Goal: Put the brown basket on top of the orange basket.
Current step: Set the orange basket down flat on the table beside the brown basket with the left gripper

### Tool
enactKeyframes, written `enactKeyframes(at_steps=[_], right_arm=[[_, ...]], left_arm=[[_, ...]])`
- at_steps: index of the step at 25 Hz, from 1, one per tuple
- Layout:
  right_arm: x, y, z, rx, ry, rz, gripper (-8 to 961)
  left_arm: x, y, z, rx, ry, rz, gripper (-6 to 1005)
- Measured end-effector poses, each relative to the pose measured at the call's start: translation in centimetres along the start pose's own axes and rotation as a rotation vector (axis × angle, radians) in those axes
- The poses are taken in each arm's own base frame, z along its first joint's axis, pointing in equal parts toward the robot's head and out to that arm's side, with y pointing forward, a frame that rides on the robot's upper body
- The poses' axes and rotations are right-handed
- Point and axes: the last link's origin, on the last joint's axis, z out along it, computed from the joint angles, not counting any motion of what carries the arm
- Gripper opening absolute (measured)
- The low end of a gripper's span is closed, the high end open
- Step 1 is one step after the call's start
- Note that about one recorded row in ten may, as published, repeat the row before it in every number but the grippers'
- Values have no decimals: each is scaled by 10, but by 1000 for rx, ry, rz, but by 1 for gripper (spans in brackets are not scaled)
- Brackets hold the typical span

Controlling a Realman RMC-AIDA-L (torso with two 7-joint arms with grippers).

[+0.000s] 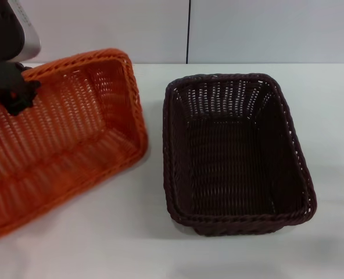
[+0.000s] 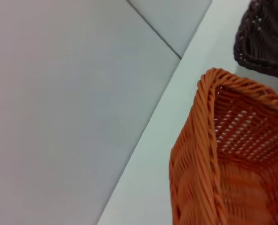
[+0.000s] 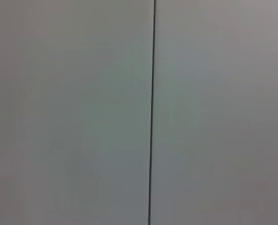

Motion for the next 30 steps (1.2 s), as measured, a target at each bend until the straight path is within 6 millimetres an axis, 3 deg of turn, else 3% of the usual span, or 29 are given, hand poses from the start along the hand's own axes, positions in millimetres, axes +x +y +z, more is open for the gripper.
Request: enactKeyframes(at_steps=[8,10,15,30], right_arm=[[0,-2,-3,6,-1,-1,621],[0,0,-1,1,0,2,621],[0,4,9,-10,-2,8,620],[5,3,13,-13,29,-1,618]], left_arm=[[2,-5,-2,6,-1,94,167],[8,-13,-1,23,12,258,166],[14,-17,3,8,21,340,166],[15,-27,-8,-116,130,376,165]])
